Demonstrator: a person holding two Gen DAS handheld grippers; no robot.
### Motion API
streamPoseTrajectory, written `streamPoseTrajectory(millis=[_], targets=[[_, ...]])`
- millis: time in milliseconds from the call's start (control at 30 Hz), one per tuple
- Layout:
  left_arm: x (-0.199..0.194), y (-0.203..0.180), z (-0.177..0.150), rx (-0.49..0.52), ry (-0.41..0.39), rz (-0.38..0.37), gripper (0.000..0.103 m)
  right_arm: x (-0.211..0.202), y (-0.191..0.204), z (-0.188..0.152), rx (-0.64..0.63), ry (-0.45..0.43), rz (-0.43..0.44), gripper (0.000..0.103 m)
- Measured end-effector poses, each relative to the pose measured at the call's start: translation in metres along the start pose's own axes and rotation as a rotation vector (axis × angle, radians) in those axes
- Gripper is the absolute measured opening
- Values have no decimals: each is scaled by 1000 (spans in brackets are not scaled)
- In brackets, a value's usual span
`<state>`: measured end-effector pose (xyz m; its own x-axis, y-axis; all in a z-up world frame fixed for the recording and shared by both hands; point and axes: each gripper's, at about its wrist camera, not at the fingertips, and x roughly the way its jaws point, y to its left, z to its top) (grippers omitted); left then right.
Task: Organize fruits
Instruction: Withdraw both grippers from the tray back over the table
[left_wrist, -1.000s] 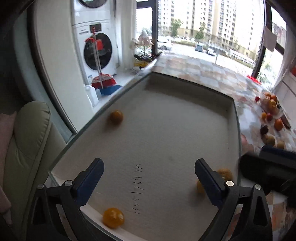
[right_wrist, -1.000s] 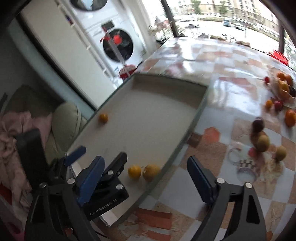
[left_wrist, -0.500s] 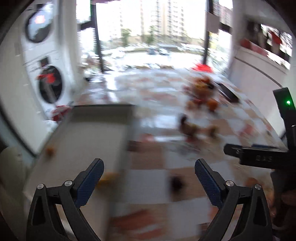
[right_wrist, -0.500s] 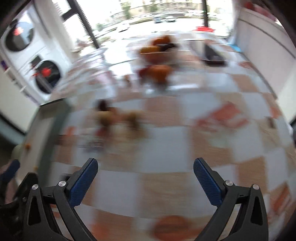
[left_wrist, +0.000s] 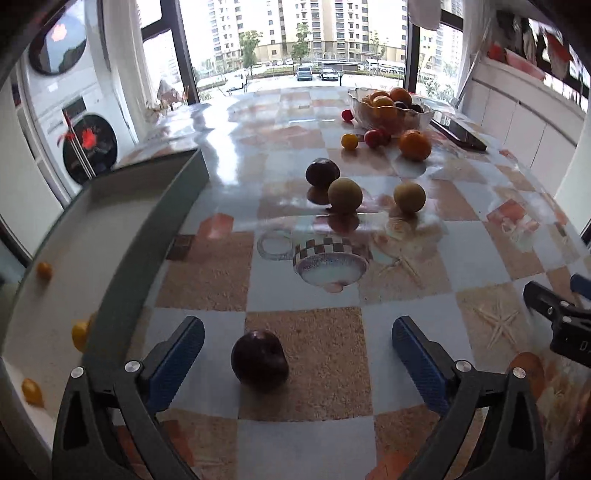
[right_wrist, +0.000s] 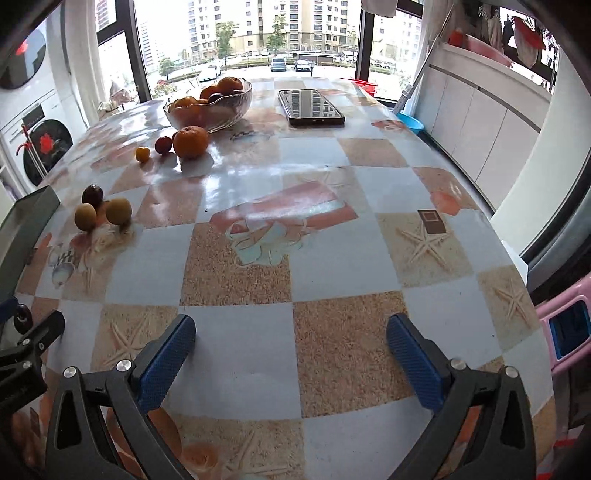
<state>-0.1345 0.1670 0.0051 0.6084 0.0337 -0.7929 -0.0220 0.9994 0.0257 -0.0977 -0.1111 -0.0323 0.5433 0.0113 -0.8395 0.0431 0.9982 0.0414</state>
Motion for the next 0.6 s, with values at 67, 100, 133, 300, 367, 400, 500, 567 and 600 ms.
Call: streamPoseTrajectory(millis=[67, 100, 133, 300, 367, 400, 500, 567, 600], targets=[[2, 7, -2, -43, 10, -35, 102, 1, 0, 0, 0, 0, 0, 103], [1, 6, -3, -38, 10, -28, 102, 0, 0, 0, 0, 0, 0, 103], [2, 6, -3, -37, 10, -24, 102, 0, 0, 0, 0, 0, 0, 103], [2, 5, -3, -40, 9, -23, 102, 1, 0, 1, -1, 0, 0, 103], [2, 5, -3, -40, 9, -23, 102, 0, 0, 0, -1, 0, 0, 103], [2, 5, -3, -40, 9, -23, 102, 0, 0, 0, -1, 0, 0, 103], [2, 5, -3, -40, 9, -23, 102, 1, 1, 0, 0, 0, 0, 103], [2, 5, -3, -40, 9, -23, 102, 0, 0, 0, -1, 0, 0, 103], [2, 5, -3, -40, 9, -23, 102, 0, 0, 0, -1, 0, 0, 103]])
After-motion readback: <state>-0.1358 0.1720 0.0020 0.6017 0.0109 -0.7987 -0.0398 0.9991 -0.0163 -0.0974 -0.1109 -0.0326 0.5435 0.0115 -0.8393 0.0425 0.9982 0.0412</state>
